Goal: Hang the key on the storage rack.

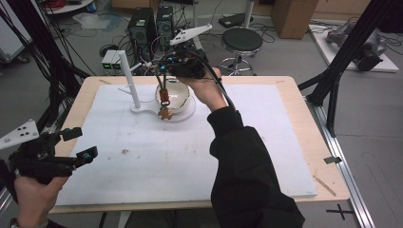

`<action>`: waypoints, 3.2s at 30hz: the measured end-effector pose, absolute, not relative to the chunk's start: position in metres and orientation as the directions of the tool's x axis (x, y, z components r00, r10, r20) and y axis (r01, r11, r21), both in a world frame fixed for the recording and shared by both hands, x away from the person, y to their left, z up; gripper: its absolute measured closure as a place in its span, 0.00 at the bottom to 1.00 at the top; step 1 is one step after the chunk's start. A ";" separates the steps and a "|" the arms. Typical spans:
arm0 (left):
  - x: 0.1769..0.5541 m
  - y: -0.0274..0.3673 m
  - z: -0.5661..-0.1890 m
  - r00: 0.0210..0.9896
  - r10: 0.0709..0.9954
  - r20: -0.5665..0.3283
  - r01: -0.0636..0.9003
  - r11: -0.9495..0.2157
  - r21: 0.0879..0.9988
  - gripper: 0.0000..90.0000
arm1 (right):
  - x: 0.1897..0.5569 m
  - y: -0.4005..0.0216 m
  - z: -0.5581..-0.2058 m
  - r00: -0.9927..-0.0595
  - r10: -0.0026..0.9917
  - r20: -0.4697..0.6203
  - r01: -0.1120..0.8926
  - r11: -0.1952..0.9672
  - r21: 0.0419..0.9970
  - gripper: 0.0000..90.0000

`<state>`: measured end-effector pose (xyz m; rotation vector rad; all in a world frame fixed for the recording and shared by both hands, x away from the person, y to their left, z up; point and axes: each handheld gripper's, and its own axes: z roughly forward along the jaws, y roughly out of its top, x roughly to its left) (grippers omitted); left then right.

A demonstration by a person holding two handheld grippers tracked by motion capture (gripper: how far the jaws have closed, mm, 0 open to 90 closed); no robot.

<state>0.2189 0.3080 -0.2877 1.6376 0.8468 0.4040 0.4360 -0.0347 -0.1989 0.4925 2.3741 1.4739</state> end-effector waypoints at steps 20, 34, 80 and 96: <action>0.203 0.330 -0.285 0.647 0.743 -0.174 0.309 -0.045 0.950 0.06 | 0.459 0.055 -0.206 -0.922 0.381 -0.068 0.114 0.434 0.894 0.94; 0.198 0.345 -0.276 0.619 0.767 -0.169 0.318 -0.048 0.947 0.06 | 0.486 0.085 -0.239 -0.924 0.379 -0.052 0.150 0.483 0.863 0.94; 0.188 0.360 -0.276 0.594 0.784 -0.181 0.310 -0.015 0.951 0.06 | 0.517 0.112 -0.284 -0.896 0.443 -0.024 0.263 0.574 0.775 0.80; 0.189 0.350 -0.273 0.609 0.778 -0.158 0.294 -0.036 0.955 0.06 | 0.499 0.078 -0.255 -0.917 0.379 0.120 0.314 0.505 0.804 0.11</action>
